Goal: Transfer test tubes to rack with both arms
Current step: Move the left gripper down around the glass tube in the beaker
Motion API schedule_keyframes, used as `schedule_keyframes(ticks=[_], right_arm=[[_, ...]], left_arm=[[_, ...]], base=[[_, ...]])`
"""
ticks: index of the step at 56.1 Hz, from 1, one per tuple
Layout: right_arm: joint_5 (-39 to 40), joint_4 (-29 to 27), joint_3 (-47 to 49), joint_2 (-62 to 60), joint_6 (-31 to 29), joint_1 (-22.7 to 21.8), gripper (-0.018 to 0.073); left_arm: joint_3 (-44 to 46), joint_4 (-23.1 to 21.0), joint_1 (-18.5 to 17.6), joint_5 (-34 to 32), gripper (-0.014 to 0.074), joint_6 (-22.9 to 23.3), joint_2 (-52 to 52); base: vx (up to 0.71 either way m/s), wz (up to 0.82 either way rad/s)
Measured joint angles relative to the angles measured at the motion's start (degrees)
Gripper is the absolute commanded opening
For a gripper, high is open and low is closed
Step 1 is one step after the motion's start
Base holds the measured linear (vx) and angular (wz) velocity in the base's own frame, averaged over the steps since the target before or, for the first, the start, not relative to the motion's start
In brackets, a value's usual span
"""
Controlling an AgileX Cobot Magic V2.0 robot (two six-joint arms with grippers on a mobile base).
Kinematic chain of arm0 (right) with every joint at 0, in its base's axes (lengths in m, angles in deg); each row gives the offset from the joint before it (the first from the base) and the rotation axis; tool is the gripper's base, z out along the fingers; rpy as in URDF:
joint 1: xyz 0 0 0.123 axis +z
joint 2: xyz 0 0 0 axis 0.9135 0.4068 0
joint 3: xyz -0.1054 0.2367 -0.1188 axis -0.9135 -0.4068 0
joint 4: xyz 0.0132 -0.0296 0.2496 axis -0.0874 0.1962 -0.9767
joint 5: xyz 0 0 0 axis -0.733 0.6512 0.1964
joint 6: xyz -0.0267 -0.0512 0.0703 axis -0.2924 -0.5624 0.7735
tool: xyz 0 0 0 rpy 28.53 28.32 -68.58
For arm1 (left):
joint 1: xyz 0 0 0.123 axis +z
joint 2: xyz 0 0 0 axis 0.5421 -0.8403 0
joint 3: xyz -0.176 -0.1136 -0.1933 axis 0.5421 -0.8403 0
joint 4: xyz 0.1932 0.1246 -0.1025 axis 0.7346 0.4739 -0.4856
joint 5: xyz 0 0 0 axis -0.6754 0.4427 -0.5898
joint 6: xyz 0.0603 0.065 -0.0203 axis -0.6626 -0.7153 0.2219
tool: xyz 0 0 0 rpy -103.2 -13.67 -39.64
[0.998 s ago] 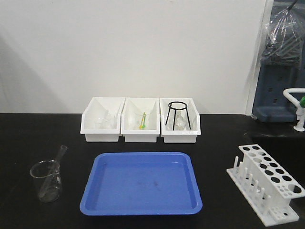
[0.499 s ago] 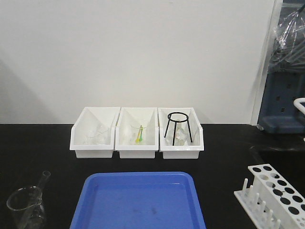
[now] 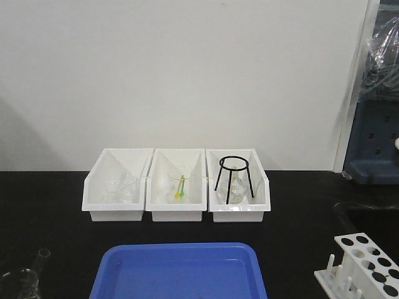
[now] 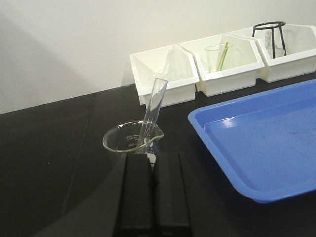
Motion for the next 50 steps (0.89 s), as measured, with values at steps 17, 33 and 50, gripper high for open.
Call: schedule_keyframes(ticks=[17,33,50], right_arm=[[0.0,0.0,0.0,0.0,0.0,0.0,-0.0008],[0.0,0.0,0.0,0.0,0.0,0.0,-0.0008],[1.1,0.5,0.0,0.0,0.0,0.0,-0.0008]], left_arm=[[0.0,0.0,0.0,0.0,-0.0004,0.0,0.0],[0.0,0.0,0.0,0.0,-0.0004,0.0,0.0],[0.0,0.0,0.0,-2.7,-0.0004,0.0,0.0]], base=[[0.05,-0.01],[0.0,0.0],[0.0,0.0]])
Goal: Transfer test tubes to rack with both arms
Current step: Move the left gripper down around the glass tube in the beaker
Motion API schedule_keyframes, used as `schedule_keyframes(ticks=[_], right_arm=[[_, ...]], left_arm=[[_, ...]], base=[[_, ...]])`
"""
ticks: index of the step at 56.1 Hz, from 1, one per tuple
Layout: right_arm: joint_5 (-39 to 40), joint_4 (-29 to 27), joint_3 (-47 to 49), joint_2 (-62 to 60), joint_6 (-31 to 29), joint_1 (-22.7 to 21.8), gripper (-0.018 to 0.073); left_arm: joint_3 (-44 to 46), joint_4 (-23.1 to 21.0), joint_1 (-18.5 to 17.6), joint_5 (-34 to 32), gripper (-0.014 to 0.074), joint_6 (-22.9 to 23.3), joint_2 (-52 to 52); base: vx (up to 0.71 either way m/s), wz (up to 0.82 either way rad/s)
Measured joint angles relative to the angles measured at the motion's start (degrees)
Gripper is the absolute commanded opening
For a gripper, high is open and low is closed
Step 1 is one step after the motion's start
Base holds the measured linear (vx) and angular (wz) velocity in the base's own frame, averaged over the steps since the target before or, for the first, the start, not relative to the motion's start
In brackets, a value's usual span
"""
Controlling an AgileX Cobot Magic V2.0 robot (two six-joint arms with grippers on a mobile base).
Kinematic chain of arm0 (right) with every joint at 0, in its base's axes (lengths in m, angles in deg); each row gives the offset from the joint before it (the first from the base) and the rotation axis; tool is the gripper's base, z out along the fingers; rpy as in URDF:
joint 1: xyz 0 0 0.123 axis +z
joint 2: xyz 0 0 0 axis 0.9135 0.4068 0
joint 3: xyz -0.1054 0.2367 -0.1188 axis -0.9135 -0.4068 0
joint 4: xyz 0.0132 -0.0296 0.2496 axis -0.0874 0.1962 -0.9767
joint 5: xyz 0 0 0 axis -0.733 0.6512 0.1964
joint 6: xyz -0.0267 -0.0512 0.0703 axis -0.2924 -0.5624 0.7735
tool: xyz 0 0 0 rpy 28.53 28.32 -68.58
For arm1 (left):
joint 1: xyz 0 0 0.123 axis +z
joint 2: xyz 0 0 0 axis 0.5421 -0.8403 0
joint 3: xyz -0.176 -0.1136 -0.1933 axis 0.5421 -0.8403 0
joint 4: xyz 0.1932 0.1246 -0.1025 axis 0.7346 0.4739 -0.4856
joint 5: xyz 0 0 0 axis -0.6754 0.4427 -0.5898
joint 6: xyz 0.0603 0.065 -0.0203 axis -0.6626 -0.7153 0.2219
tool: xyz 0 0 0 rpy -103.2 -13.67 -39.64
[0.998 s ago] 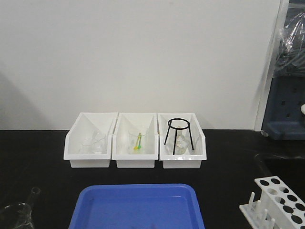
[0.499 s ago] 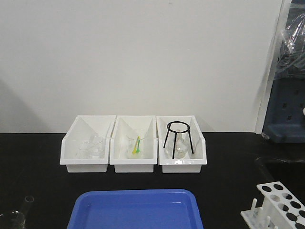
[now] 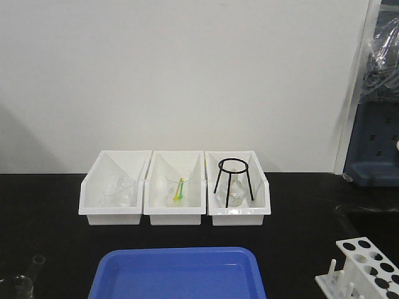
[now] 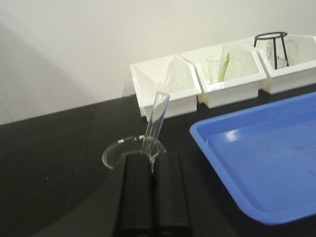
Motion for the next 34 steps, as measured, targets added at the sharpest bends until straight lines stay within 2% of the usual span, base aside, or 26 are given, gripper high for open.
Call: schedule_keyframes(ticks=[5,14,19,32,33,34], right_arm=[[0.8,0.1,0.0,0.0,0.0,0.0,-0.0008],[1.8,0.1,0.0,0.0,0.0,0.0,-0.0008],[1.8,0.1,0.0,0.0,0.0,0.0,-0.0008],[6.3,0.7,0.6,0.0,-0.3,0.0,-0.0008],[6.3,4.0,5.8,0.6,-4.1,0.0,-0.0006],[6.1,4.3,6.5,0.9,-4.5,0.0,-0.0005]], left_arm=[[0.0,0.0,0.0,-2.2,-0.0004,0.0,0.0],[0.0,-0.1,0.0,-11.0,-0.0003,0.0,0.0],[0.0,-0.2,0.0,-13.5,0.0,0.0,0.0],[1.6,-0.2,0.0,-13.1,0.0044,0.0,0.0],[6.5,-0.2,0.0,-9.7,0.0092,0.0,0.0],[7.1,-0.2,0.0,-9.4,0.0099,0.0,-0.2]], base=[[0.0,0.0],[0.0,0.0],[0.0,0.0],[0.0,0.0],[0.0,0.0],[0.0,0.0]])
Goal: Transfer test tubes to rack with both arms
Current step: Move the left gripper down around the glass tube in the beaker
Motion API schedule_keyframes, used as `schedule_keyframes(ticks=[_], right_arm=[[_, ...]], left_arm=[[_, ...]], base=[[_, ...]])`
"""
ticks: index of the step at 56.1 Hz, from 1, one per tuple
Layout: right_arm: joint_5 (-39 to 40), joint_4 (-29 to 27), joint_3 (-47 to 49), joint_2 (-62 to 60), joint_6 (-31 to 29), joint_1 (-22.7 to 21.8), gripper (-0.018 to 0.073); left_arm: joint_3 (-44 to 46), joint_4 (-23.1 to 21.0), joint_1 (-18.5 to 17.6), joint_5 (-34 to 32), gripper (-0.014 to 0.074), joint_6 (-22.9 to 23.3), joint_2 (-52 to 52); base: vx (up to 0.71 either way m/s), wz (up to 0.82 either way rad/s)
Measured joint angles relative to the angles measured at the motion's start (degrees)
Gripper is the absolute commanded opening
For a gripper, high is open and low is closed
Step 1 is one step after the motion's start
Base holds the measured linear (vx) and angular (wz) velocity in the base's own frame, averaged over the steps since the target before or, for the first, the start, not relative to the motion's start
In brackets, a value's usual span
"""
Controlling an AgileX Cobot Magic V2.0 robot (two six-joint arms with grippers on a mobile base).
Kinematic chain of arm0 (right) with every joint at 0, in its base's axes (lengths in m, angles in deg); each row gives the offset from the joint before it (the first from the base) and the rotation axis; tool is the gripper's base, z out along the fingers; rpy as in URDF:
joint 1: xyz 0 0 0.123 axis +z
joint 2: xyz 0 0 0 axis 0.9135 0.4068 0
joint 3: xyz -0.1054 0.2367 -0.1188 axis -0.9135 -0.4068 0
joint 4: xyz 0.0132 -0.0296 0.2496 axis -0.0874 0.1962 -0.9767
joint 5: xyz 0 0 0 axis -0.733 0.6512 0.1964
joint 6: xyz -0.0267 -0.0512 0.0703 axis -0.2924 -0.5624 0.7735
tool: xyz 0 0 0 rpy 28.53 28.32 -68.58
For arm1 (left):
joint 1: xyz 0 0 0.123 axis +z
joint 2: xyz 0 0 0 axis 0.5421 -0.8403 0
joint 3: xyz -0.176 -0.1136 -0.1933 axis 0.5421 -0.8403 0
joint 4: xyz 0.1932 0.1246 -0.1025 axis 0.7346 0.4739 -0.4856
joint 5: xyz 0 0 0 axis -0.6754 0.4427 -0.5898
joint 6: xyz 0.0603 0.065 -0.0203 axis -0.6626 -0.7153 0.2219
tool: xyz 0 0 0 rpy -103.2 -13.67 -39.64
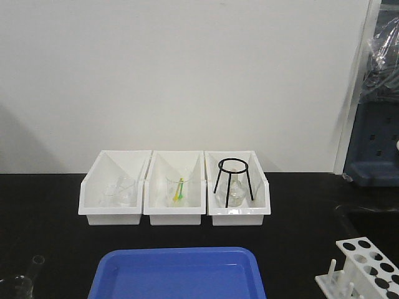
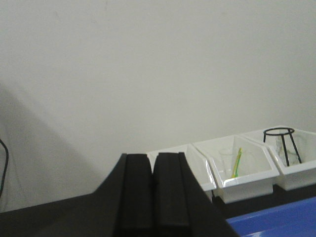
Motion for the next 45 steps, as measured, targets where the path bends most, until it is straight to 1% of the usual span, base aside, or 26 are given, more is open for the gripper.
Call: schedule_keyframes(ticks=[8,16,20,23,28,32,41,45], right_arm=[[-2.5,0.9,6.1,5.2,-0.4,0.0,0.0],[-5.7,0.9,8.9,12.9,0.1,0.0,0.0014],[-6.6,0.9,8.9,17.0,0.1,0.0,0.0035],[-7.0,0.9,8.9,19.9,0.1,0.0,0.0058],[-6.6,0.9,8.9,24.5,0.1,0.0,0.0113],[-5.3,0.9,8.9,27.9,0.1,0.0,0.0176],[-1.6,0.4,8.9,33.6,0.1,0.0,0.0344],[-0.8,-0.9,8.9,35.7,0.1,0.0,0.0405]], left_arm=[[5.1,0.0,0.0,1.1,0.0177,0.0,-4.3],[7.6,0.0,0.0,0.6,0.0299,0.0,-10.1],[7.7,0.0,0.0,0.4,0.0378,0.0,-12.8],[7.7,0.0,0.0,0.6,0.0419,0.0,-15.1],[7.7,0.0,0.0,1.0,0.0496,0.0,-18.3],[7.7,0.0,0.0,1.3,0.0535,0.0,-20.7],[7.7,0.0,0.0,1.8,0.0546,0.0,-25.7],[7.7,0.2,0.0,2.4,0.0546,-0.6,-28.5]], base=[[0.0,0.0],[0.0,0.0],[0.0,0.0],[0.0,0.0],[0.0,0.0],[0.0,0.0],[0.0,0.0],[0.0,0.0]])
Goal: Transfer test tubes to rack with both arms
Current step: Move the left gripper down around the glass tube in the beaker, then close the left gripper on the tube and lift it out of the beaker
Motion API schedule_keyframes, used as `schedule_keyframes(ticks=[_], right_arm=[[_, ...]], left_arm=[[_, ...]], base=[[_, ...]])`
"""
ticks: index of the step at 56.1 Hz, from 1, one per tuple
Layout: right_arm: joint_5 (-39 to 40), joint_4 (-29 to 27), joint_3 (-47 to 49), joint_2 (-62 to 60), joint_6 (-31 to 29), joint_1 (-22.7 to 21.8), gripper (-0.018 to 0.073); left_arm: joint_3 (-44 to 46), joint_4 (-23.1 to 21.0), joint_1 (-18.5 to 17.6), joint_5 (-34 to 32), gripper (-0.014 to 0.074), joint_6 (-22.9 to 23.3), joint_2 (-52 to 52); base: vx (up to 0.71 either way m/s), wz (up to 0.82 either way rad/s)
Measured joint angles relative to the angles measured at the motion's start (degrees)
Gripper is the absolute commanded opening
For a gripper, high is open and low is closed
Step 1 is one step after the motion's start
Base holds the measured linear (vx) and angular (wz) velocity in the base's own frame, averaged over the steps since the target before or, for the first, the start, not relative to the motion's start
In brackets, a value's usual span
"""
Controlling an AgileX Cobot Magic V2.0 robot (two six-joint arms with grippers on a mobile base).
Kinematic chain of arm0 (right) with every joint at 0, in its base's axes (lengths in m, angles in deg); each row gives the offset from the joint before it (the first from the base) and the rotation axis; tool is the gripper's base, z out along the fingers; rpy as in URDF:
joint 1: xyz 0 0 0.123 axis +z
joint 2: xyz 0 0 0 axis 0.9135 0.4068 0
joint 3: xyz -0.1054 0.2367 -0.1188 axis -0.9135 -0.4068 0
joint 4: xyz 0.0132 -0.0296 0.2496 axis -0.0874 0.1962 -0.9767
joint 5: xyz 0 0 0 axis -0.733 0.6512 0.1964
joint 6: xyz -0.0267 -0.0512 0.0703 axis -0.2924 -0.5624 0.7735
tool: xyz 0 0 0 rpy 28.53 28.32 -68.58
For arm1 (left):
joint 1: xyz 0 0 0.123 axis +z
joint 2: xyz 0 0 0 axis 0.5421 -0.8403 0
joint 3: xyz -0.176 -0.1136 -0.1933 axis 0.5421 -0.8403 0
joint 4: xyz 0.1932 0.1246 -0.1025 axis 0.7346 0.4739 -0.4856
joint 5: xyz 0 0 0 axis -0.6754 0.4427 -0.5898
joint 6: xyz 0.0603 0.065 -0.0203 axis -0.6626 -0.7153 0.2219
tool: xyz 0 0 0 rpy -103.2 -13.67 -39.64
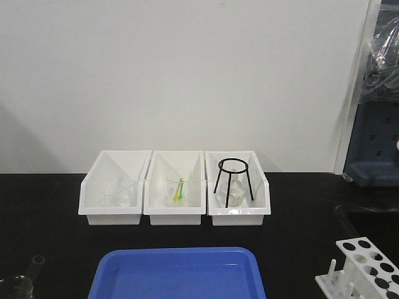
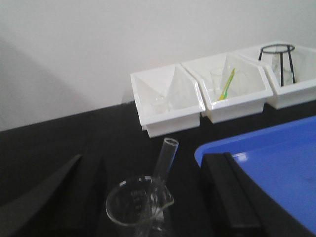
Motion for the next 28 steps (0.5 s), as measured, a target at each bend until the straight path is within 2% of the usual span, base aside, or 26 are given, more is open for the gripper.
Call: schedule_keyframes(ticks=[6,12,20,28], right_arm=[[0.4,-1.7,0.0,2.5,0.0,0.0,0.0456],[0.6,-2.1,0.0,4.6,0.0,0.0,0.0463],[1.0,-2.4,0.0,6.6,0.0,0.0,0.0463],[1.1,-2.5,0.0,7.4,0.0,0.0,0.0463]], left_arm=[[0.0,1.0,0.0,0.1,0.0546,-1.4,-4.7],[0.0,1.4,0.0,-1.6,0.0546,-2.1,-10.6],[0.0,1.9,0.0,-9.6,0.0546,-2.5,-19.1],[0.1,5.8,0.0,-19.7,0.0546,-2.4,-29.2]], base=[[0.0,0.0],[0.0,0.0],[0.0,0.0],[0.0,0.0]])
